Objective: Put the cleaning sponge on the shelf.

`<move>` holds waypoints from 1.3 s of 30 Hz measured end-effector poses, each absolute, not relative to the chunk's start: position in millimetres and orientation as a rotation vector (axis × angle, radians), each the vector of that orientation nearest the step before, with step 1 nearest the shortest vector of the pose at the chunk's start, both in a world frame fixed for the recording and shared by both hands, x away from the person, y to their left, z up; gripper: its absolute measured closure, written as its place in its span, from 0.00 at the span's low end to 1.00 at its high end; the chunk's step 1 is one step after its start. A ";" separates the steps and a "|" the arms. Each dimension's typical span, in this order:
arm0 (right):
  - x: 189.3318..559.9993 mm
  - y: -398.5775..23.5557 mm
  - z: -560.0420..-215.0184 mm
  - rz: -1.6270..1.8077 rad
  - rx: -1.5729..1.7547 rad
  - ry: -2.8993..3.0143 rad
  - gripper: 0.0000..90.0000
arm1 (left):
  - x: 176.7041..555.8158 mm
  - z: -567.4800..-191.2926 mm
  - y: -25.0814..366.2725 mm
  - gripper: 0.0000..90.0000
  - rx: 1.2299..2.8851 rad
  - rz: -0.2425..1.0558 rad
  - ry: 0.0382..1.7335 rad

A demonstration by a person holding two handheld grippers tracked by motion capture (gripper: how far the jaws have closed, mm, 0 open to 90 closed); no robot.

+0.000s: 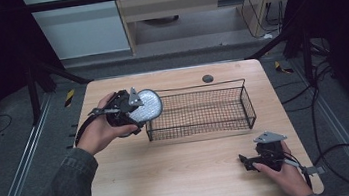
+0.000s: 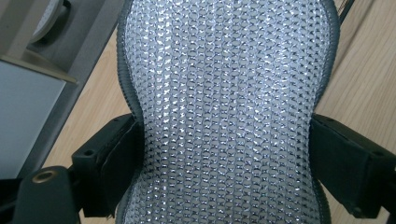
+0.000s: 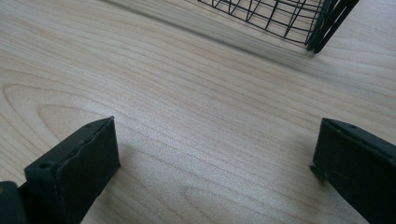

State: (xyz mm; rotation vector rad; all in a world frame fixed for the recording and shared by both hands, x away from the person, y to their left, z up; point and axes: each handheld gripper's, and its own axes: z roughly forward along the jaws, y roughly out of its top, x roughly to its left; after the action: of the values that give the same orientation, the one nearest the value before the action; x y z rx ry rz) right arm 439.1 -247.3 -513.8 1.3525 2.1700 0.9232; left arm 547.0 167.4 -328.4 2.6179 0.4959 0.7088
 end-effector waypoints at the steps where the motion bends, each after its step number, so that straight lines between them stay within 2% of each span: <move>1: 439.1 -247.4 -513.8 0.924 1.351 2.171 0.00 | 548.0 -327.9 163.8 0.14 2.620 0.706 0.487; 11: 439.4 -247.5 -513.7 0.925 1.349 2.173 0.00 | 559.5 -328.4 133.4 0.14 2.615 0.705 0.431; 39: 439.8 -247.6 -513.7 0.924 1.345 2.176 0.00 | 577.8 -341.9 81.4 0.14 2.636 0.688 0.338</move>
State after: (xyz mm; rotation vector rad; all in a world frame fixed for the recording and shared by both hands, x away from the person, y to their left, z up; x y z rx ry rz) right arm 439.8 -247.6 -513.7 1.3454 2.1758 0.9245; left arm 577.8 81.4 -341.9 2.6364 0.3378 0.6881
